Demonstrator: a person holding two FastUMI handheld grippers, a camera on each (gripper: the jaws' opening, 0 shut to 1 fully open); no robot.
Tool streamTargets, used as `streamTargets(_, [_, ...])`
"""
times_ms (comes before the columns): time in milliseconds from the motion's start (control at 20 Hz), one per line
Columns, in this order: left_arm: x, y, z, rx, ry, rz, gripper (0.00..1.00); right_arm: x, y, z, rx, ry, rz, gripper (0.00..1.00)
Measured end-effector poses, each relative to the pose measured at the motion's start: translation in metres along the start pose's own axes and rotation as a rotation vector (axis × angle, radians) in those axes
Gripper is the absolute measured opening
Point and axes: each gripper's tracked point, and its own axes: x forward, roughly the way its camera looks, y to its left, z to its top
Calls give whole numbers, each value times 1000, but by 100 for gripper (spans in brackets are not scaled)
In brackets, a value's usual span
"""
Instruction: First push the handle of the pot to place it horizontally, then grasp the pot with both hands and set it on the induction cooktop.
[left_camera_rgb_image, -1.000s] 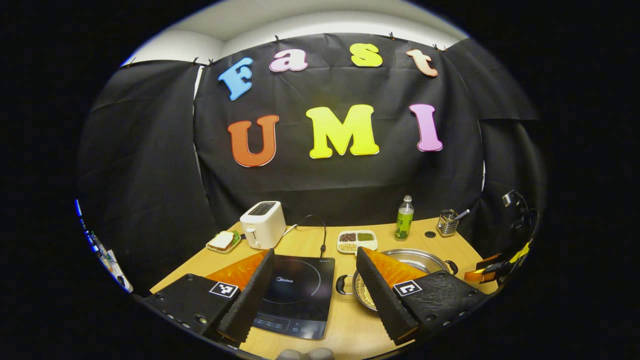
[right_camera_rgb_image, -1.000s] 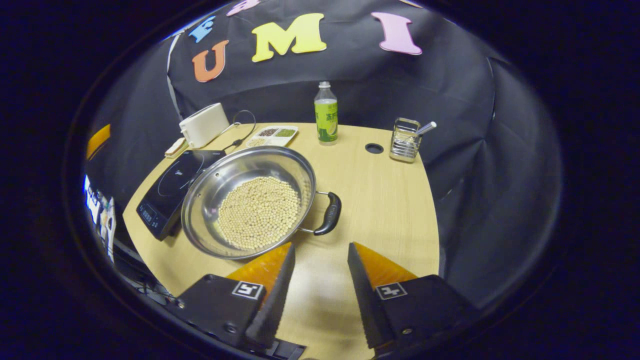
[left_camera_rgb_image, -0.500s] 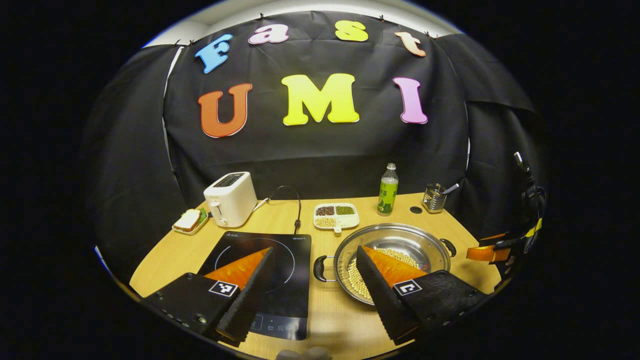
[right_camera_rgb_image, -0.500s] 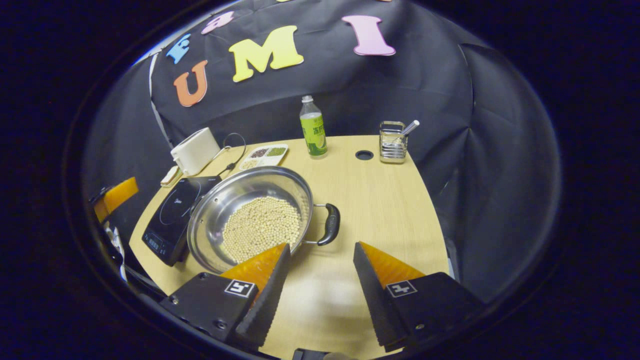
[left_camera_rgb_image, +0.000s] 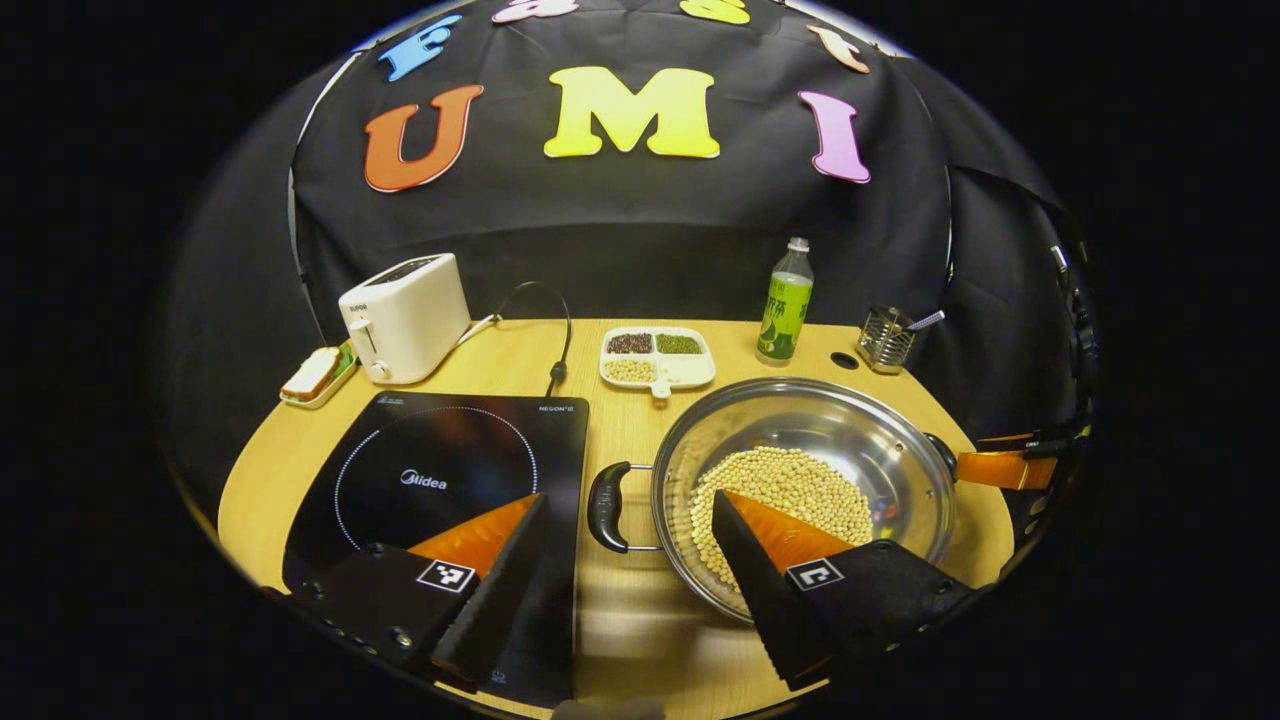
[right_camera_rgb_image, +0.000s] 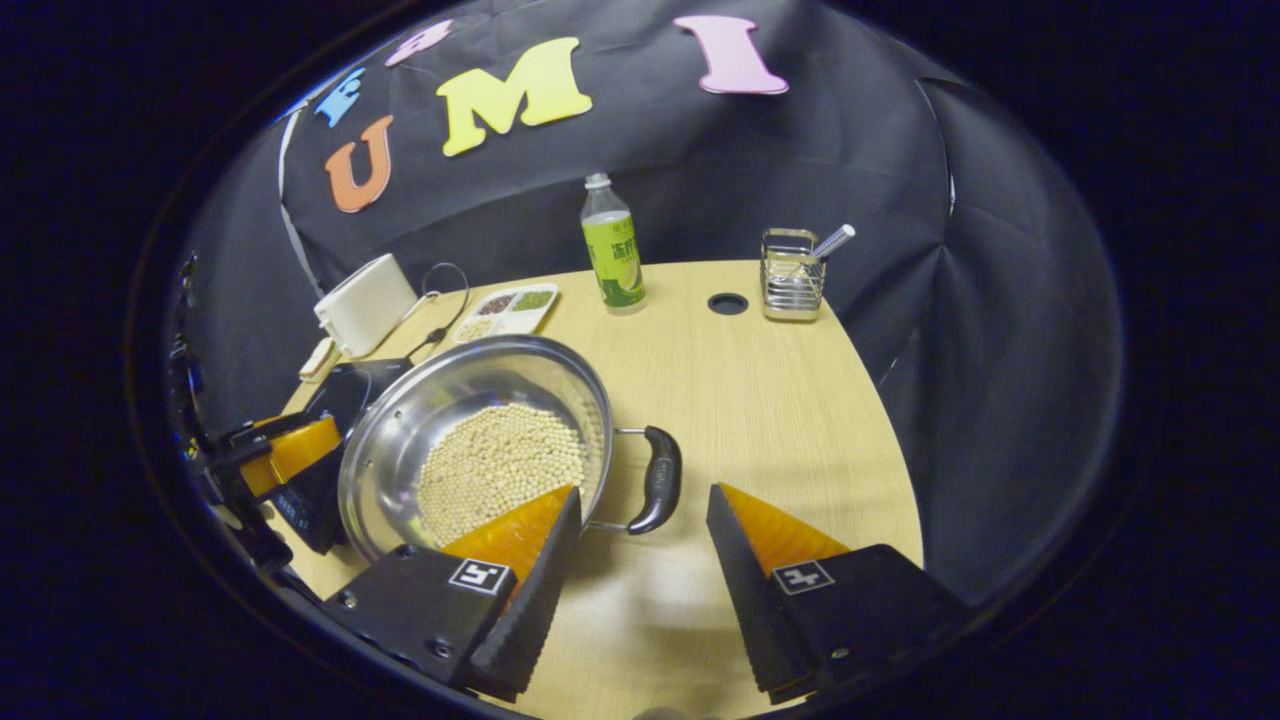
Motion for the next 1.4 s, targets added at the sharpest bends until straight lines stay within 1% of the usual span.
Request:
streamTargets(200, [26,-2,-10,2,37,-7,97,20,2,-1,-7,25,-9,82])
streamTargets(250, [32,-4,-13,7,47,-7,100,24,2,1,-6,29,-15,82])
streamTargets(300, [38,-4,-17,13,68,-4,97,29,3,0,-8,36,-19,81])
streamTargets(350, [42,-5,-22,13,85,-4,97,32,4,-1,-12,48,-22,81])
streamTargets(400, [43,-4,-18,33,73,11,97,36,5,-4,-16,65,-24,80])
streamTargets(450, [48,-8,-17,42,76,0,97,38,7,-7,-17,81,-21,80])
streamTargets(500, [49,-9,-17,47,80,0,100,41,9,-8,-20,97,-22,80])
streamTargets(550, [53,-13,-20,37,97,-6,97,42,7,-7,-24,100,-38,73])
streamTargets(600, [53,-10,-23,36,114,10,95,42,7,-7,-26,113,-49,71])
streamTargets(650, [56,-4,-20,39,107,28,94,41,6,-7,-16,128,-58,68])
streamTargets(700, [55,-3,-23,25,123,30,75,42,6,-7,-1,143,-66,67])
streamTargets(750, [56,-2,-21,16,122,30,87,42,5,-7,5,160,-76,65])
streamTargets(800, [57,-1,-26,-13,157,22,72,42,5,-8,8,171,-83,64])
streamTargets(850, [60,-1,-24,-36,167,18,80,43,5,-7,6,173,-84,63])
streamTargets(900, [55,-2,-24,-52,195,20,65,41,5,-7,12,169,-81,62])
streamTargets(950, [57,-2,-25,-55,205,18,65,41,5,-6,19,167,-80,59])
streamTargets(1150, [54,-2,-23,-45,225,28,59,41,5,-4,-10,163,-84,54])
streamTargets(1200, [53,-3,-24,-39,231,34,68,41,5,-5,-7,162,-84,53])
streamTargets(1250, [50,-4,-22,-36,232,39,57,38,4,-6,-6,162,-82,53])
streamTargets(1400, [36,-7,-12,-30,222,52,58,28,5,-1,-6,147,-62,52])
